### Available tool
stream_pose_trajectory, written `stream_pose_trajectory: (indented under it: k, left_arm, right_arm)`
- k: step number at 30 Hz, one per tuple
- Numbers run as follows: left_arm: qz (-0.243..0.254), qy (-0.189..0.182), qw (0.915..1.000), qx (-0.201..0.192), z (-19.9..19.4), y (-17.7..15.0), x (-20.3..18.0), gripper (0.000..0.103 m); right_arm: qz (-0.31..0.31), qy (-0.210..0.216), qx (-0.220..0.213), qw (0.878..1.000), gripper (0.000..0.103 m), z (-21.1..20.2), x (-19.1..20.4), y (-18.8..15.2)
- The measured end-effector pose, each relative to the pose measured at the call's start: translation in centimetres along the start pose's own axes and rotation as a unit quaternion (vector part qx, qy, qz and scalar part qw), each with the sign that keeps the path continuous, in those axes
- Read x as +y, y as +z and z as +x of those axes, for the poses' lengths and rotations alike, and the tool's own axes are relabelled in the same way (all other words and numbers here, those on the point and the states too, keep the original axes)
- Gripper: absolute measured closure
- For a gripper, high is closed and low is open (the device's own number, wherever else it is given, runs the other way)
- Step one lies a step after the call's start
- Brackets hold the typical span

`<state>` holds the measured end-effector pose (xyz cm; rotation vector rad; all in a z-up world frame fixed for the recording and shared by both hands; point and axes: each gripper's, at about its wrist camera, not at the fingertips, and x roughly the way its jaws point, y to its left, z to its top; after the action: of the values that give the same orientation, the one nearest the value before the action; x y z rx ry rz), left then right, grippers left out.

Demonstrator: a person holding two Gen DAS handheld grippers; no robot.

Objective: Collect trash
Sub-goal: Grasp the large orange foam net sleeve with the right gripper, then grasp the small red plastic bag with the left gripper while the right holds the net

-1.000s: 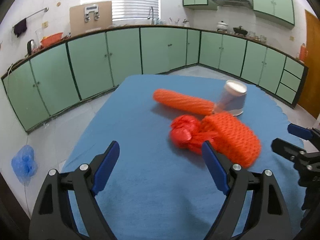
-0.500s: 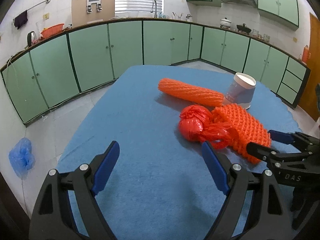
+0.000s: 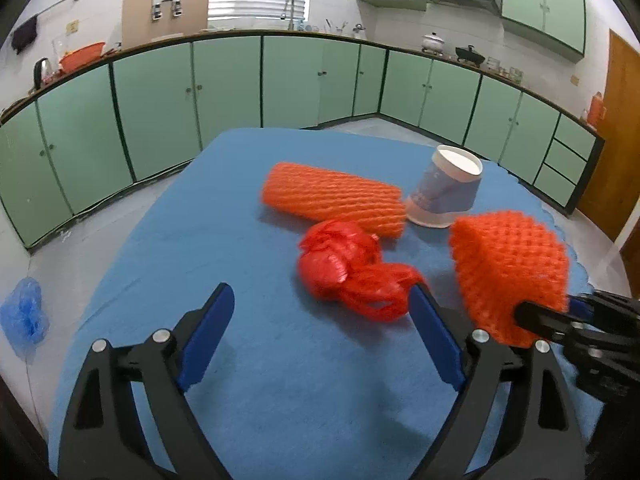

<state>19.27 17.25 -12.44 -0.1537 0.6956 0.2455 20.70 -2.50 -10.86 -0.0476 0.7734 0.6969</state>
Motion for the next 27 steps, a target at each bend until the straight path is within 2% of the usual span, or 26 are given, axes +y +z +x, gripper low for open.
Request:
stream_pose_trajectory:
  k: [10,12,13,15,17,20,23,27]
  left_arm:
    - [-0.01,-0.001,0.9994,0.033,4.1,1.5,-1.9,0.017]
    - [-0.012,-0.003,0.9992,0.037,4.4,1.7,-2.1,0.023]
    - [-0.012,-0.005,0.9991,0.04,4.6,1.8,-2.3,0.032]
    - [-0.007,0.002,0.9991,0.042,4.9,2.0,-2.7,0.035]
    - [-0.003,0.007,0.9992,0.038,4.8,2.0,-2.9,0.05]
    - [-0.008,0.013,0.9993,0.033,4.6,2.0,-2.8,0.064]
    - [-0.014,0.008,0.9995,0.029,3.9,2.1,-2.6,0.073]
    - [-0.018,-0.004,0.9997,0.019,2.4,2.0,-3.0,0.077]
  right_arm:
    - [0.024,-0.038,-0.016,0.999,0.076,-2.0,-2.4,0.0]
    - [0.026,-0.042,-0.017,0.999,0.076,-1.9,-2.4,0.0]
    - [0.027,-0.044,-0.017,0.998,0.076,-1.9,-2.5,-0.1]
    - [0.033,-0.05,-0.018,0.998,0.076,-1.7,-2.7,-0.1]
    - [0.037,-0.056,-0.018,0.998,0.076,-1.6,-2.9,-0.2]
    - [0.035,-0.07,-0.018,0.997,0.076,-1.4,-3.0,-0.3]
    - [0.039,-0.073,-0.018,0.996,0.076,-1.4,-3.3,-0.3]
    - [0.045,-0.077,-0.023,0.996,0.076,-1.9,-3.7,-0.2]
